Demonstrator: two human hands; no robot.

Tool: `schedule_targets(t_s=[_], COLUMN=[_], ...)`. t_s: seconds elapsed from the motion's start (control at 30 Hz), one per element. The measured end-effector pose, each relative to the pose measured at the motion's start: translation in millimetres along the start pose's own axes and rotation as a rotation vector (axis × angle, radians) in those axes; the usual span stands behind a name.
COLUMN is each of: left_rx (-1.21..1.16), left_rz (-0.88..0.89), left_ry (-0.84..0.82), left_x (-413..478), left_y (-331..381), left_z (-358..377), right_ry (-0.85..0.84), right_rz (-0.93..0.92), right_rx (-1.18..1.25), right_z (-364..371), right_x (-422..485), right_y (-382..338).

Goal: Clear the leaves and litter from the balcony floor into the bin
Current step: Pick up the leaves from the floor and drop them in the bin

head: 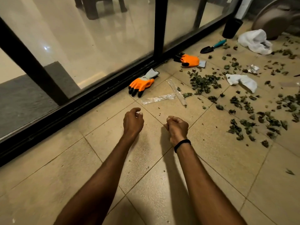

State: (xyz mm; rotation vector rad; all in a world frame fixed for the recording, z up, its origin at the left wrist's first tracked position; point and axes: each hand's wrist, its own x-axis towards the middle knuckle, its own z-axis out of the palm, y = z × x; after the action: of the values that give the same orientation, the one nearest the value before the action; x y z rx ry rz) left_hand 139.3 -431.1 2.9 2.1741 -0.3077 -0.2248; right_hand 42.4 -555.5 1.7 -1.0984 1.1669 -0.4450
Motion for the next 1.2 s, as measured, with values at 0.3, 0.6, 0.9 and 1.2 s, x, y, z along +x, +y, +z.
schedule_targets(t_s=[0.3, 0.6, 0.9, 1.2], left_rx=[0.534, 0.680, 0.347, 0.318], left_rz=[0.283, 0.436, 0.354, 0.227], left_ry=[-0.232, -0.224, 0.035, 0.054], left_x=[47.1, 63.1, 7.7, -0.4], left_y=[-12.0, -26.7, -67.7, -77.3], left_z=[65.1, 79.4, 58.0, 47.4], right_ry=[-0.062, -0.077, -0.004, -0.029], right_rz=[-0.331, -0.687, -0.668, -0.681], right_rx=[-0.558, -1.142, -0.852, -0.988], right_z=[5.4, 27.9, 41.8, 40.8], right_x=[44.8, 69.9, 76.0, 60.7], right_y=[7.2, 38.2, 40.3, 43.8])
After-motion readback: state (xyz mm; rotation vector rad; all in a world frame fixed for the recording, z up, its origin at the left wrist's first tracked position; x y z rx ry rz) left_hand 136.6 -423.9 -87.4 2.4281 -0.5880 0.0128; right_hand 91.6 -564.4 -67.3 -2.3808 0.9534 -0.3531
